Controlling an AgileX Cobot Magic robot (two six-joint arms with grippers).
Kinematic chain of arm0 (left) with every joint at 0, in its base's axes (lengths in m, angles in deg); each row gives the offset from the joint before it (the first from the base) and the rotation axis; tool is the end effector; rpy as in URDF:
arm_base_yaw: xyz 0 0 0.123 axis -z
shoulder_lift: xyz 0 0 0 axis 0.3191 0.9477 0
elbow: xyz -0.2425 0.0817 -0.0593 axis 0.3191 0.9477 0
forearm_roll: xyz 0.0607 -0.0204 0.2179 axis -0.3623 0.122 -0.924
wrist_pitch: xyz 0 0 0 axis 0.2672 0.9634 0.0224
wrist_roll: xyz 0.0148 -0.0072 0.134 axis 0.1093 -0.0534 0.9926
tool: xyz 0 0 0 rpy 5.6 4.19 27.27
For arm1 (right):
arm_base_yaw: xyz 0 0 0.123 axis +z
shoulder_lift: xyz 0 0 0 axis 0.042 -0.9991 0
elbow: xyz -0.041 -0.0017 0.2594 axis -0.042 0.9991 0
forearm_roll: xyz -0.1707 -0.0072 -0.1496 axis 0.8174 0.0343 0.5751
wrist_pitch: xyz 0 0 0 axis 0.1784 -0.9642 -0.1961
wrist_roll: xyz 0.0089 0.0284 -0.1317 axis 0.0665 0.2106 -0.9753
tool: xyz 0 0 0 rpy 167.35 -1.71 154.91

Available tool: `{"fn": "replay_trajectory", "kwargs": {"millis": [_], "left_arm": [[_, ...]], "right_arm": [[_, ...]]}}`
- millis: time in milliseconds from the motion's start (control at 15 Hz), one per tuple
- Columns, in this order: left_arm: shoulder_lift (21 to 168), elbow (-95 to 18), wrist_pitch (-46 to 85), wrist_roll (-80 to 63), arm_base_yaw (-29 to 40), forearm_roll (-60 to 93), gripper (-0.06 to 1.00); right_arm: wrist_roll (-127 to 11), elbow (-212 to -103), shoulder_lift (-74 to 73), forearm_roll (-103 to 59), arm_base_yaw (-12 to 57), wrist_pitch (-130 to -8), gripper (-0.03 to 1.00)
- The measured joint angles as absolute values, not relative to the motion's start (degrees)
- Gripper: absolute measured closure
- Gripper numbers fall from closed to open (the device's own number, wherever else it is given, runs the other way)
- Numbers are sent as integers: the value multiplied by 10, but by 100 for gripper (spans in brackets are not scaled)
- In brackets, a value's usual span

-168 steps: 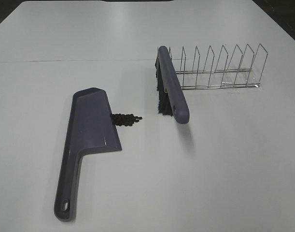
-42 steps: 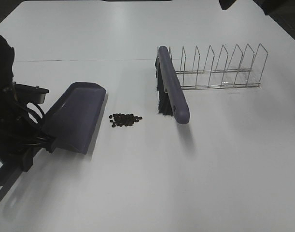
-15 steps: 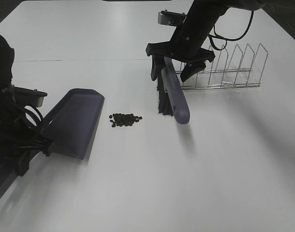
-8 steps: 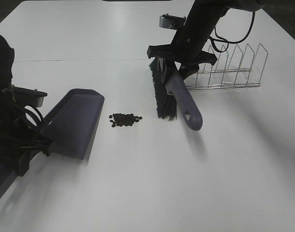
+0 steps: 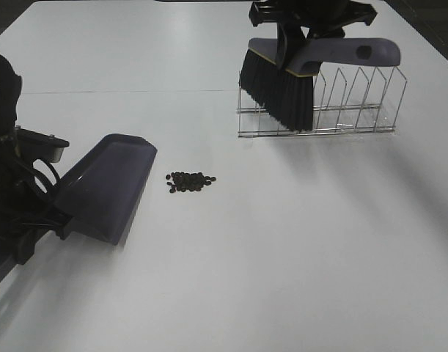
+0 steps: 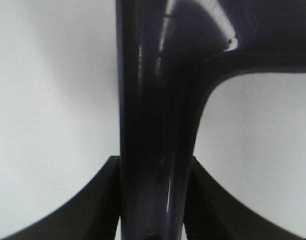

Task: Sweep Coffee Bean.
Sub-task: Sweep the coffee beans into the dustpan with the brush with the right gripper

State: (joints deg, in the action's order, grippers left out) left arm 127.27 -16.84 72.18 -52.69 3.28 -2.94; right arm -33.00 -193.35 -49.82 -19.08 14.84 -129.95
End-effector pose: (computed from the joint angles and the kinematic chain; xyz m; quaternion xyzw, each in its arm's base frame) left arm 0.2531 -0.0882 0.0938 -0.1351 -0.9864 -0.0644 0.0676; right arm 0.4181 0.1418 0.2131 -0.1209 0.9782 0.0715 0.1527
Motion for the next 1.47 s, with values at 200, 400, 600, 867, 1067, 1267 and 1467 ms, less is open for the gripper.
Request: {"fn": "replay_trajectory", "kwargs": {"millis": [200,400,600,867,1067,1267,1467], "left_arm": [[1273,-168,722,-527,33,-33,62],[1273,-168,723,-526,33,-36,62],[1273,-168,732,-526,33,-61,62],[1273,-193,764,-526,33,-75,62],[1273,-222,765,-518,33,-79,62],[1307,-225,764,-498,33,-90,62],[1347,-225,741,-498,33,-93,62]], "right_arm": [[-330,-1934,-480,-168,148,-1302,66],[-330,-1934,-448,-152,164,-1304,66],[-325,-1908,-401,-96,236,-1304,66],[-296,-1828,-384,-57,299,-1302,66],[-270,-1712,-384,-50,302,-1275,66],[-221,-1595,-384,-29,302,-1160,66],[-191,-1578,-392,-14,302,-1071,66]]}}
